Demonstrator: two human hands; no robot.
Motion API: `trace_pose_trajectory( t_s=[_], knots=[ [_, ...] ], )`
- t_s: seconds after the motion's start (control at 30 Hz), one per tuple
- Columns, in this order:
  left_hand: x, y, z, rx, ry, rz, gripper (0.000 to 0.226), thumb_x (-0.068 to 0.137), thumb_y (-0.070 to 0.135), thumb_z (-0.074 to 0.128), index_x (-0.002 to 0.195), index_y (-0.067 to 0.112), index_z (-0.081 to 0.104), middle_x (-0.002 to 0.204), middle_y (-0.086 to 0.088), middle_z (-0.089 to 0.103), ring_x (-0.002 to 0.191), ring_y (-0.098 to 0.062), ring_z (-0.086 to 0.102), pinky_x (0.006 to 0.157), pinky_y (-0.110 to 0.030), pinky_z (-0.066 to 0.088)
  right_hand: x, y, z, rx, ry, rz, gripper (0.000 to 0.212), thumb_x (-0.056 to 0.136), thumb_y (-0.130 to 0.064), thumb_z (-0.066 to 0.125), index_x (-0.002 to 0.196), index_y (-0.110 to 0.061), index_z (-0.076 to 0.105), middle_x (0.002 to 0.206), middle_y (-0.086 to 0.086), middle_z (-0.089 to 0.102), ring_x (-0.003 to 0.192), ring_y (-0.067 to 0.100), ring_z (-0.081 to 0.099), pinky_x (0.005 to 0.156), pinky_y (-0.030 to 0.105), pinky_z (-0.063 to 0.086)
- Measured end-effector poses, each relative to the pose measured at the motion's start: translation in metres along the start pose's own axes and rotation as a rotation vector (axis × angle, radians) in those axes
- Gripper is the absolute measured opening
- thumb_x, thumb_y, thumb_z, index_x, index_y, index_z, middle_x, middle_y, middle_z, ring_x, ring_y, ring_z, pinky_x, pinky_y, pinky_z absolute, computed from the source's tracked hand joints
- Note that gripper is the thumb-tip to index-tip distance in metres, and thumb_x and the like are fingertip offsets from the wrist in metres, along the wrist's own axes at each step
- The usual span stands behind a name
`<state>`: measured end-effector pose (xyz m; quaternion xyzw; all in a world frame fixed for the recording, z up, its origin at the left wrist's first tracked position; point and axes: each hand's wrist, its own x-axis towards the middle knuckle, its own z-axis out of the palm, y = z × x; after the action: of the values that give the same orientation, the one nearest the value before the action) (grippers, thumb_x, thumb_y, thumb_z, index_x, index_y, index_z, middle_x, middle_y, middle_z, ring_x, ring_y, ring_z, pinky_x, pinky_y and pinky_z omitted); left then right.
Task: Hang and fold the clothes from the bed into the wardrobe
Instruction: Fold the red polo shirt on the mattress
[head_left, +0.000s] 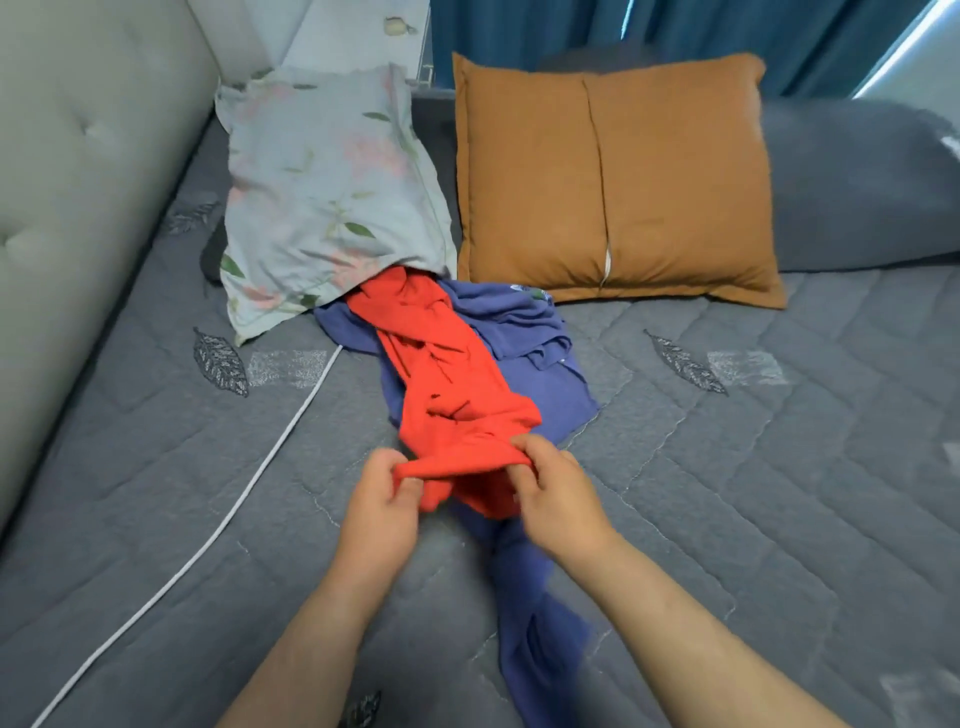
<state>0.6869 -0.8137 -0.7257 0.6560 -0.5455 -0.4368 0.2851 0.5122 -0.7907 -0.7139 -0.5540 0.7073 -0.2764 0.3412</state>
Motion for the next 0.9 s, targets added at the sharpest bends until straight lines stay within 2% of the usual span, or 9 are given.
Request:
trace_pose_trajectory(
  t_s=[0.07, 0.13, 0.27, 0.37, 0.5, 0.6, 0.77, 0.83, 0.9],
  knots=[
    [-0.013, 0.069, -0.025, -0.224, 0.033, 0.048, 0.008, 0.084, 0.018, 0.052, 0.084, 0.024, 0.048, 0.075, -0.001, 0.055, 0.07, -0.021, 0.052, 0.068, -0.037, 0.044, -0.014, -0.047, -0.043, 0.056, 0.043, -0.015, 0.028, 0.091, -0.014, 0.059, 0.117, -0.023, 0.057, 0.106, 0.001, 0.065, 0.098, 0.021, 0.057, 0.089, 0.032, 0.044],
    [-0.029, 0.137, -0.057, -0.281, -0.041, 0.172, 0.027, 0.069, 0.035, 0.062, 0.093, 0.032, 0.052, 0.088, -0.003, 0.063, 0.08, -0.025, 0.061, 0.075, -0.039, 0.051, -0.03, -0.098, -0.089, 0.103, 0.068, -0.039, 0.045, 0.081, -0.004, 0.065, 0.113, -0.032, 0.051, 0.099, -0.006, 0.064, 0.088, 0.003, 0.058, 0.083, 0.018, 0.044],
    [-0.06, 0.252, -0.121, 0.15, -0.165, 0.572, 0.029, 0.065, 0.018, 0.065, 0.082, 0.04, 0.057, 0.08, 0.008, 0.064, 0.078, -0.006, 0.061, 0.071, -0.009, 0.041, -0.066, -0.195, -0.201, 0.115, 0.218, -0.071, 0.044, 0.076, 0.011, 0.055, 0.089, -0.03, 0.055, 0.073, -0.011, 0.059, 0.063, -0.005, 0.053, 0.06, 0.007, 0.039],
    [-0.087, 0.33, -0.161, 0.182, 0.038, 0.666, 0.036, 0.064, 0.009, 0.05, 0.07, 0.043, 0.058, 0.077, 0.008, 0.059, 0.077, -0.011, 0.053, 0.072, -0.005, 0.036, -0.11, -0.246, -0.288, -0.081, 0.38, -0.1, 0.037, 0.07, 0.01, 0.057, 0.083, -0.024, 0.064, 0.081, -0.014, 0.057, 0.074, -0.009, 0.053, 0.067, 0.002, 0.037],
    [-0.134, 0.424, -0.188, -0.097, 0.046, 0.681, 0.048, 0.057, 0.014, 0.042, 0.09, 0.041, 0.065, 0.084, 0.019, 0.068, 0.086, -0.005, 0.061, 0.079, -0.029, 0.049, -0.174, -0.27, -0.364, -0.376, 0.357, 0.032, 0.022, 0.068, 0.0, 0.05, 0.074, -0.015, 0.065, 0.07, -0.004, 0.063, 0.075, 0.012, 0.058, 0.067, 0.026, 0.046],
    [-0.17, 0.476, -0.192, -0.164, -0.043, 0.755, 0.042, 0.058, 0.015, 0.041, 0.084, 0.04, 0.063, 0.082, 0.02, 0.067, 0.083, 0.003, 0.059, 0.074, -0.022, 0.045, -0.226, -0.282, -0.399, -0.058, 0.254, 0.21, 0.023, 0.082, -0.002, 0.043, 0.08, -0.011, 0.065, 0.066, -0.002, 0.061, 0.061, 0.013, 0.057, 0.061, 0.03, 0.05],
    [-0.219, 0.525, -0.177, -0.32, -0.627, 0.662, 0.029, 0.083, -0.002, 0.053, 0.067, 0.015, 0.07, 0.061, 0.001, 0.061, 0.052, -0.009, 0.05, 0.056, -0.027, 0.036, -0.301, -0.304, -0.455, 0.718, 0.34, 0.236, 0.03, 0.092, -0.01, 0.049, 0.085, -0.006, 0.078, 0.086, 0.018, 0.072, 0.062, 0.024, 0.066, 0.065, 0.034, 0.054],
    [-0.232, 0.533, -0.163, -0.367, -0.793, 0.667, 0.011, 0.061, 0.023, 0.069, 0.068, 0.015, 0.075, 0.079, -0.009, 0.072, 0.071, -0.016, 0.063, 0.074, -0.038, 0.046, -0.324, -0.305, -0.472, 0.901, 0.361, 0.248, 0.026, 0.086, -0.015, 0.054, 0.095, -0.002, 0.075, 0.098, 0.024, 0.071, 0.075, 0.031, 0.067, 0.08, 0.042, 0.055],
    [-0.233, 0.537, -0.15, -0.294, -0.971, 0.73, 0.055, 0.038, 0.041, 0.081, 0.087, 0.014, 0.077, 0.105, -0.019, 0.071, 0.095, -0.028, 0.066, 0.097, -0.05, 0.044, -0.346, -0.297, -0.487, 0.914, 0.354, 0.257, 0.042, 0.066, -0.021, 0.074, 0.104, -0.002, 0.072, 0.105, 0.024, 0.069, 0.085, 0.034, 0.066, 0.091, 0.048, 0.051]
  ],
)
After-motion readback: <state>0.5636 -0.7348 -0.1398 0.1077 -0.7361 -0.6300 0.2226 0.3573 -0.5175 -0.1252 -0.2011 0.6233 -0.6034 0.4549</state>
